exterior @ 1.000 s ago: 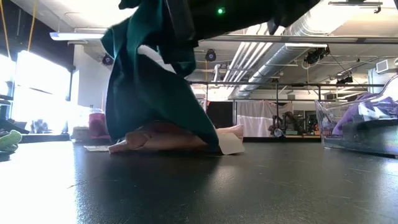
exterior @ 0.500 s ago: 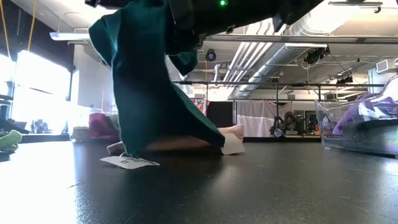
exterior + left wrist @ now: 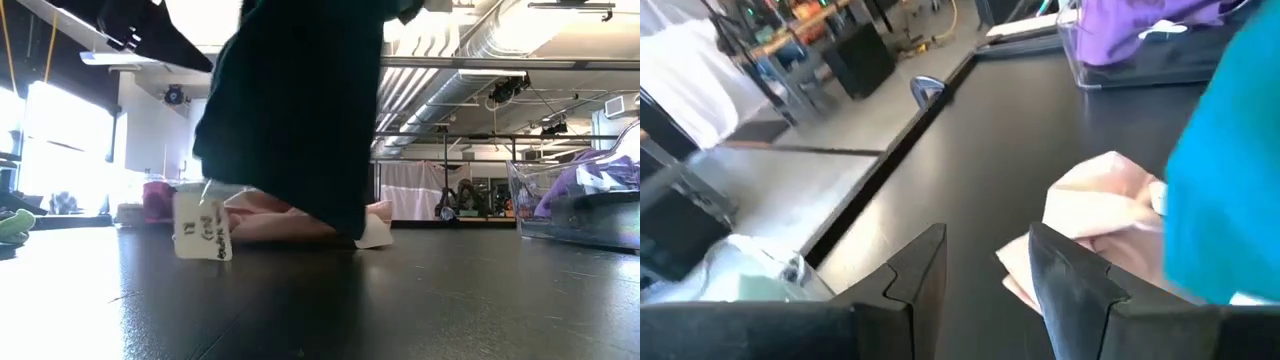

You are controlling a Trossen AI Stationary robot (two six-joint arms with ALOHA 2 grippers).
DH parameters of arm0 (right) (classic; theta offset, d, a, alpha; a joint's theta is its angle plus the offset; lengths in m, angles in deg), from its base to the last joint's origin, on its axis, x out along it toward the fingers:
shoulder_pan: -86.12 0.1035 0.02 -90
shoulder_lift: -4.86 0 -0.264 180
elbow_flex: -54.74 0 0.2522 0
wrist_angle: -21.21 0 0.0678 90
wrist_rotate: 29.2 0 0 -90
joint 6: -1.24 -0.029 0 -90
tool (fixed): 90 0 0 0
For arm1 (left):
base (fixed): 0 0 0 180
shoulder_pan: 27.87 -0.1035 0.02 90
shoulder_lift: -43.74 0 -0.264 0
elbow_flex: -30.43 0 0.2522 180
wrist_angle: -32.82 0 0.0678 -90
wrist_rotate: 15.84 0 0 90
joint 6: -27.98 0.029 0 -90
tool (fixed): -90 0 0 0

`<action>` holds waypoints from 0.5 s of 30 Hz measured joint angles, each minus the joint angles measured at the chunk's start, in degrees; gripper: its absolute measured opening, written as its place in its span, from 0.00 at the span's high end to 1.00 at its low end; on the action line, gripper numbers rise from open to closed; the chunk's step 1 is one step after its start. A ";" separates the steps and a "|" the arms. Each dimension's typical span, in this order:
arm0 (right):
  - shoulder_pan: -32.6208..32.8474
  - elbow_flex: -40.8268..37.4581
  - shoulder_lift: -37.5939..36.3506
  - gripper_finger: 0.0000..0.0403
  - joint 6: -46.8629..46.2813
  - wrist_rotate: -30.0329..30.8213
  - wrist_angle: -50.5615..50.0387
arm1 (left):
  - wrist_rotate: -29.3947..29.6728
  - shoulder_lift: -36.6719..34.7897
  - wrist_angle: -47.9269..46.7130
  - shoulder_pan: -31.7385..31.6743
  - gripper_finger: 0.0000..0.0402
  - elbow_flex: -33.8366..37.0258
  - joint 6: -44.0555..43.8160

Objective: Sort towels by color in basket
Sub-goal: Put the dark green towel into the bottom transparent bin

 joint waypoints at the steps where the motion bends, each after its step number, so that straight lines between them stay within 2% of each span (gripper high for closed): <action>1: 1.18 0.00 -1.54 0.99 -1.03 2.03 -2.83 | -0.28 0.00 -0.36 0.01 0.67 0.00 -0.86; 5: 5.59 0.00 -7.93 0.99 -6.97 10.65 -14.67 | -0.53 0.00 -1.07 0.00 0.67 0.00 -2.12; 8: 8.07 0.00 -12.69 0.99 -13.03 14.30 -23.71 | -0.53 0.00 -1.01 0.00 0.67 0.00 -2.14; 12: 10.13 0.00 -19.31 0.99 -23.84 14.59 -36.17 | -0.53 0.00 -0.65 0.00 0.67 0.00 -2.14; 15: 10.73 0.00 -24.20 0.99 -33.36 12.28 -46.52 | -0.55 0.00 -0.61 0.00 0.67 0.00 -2.14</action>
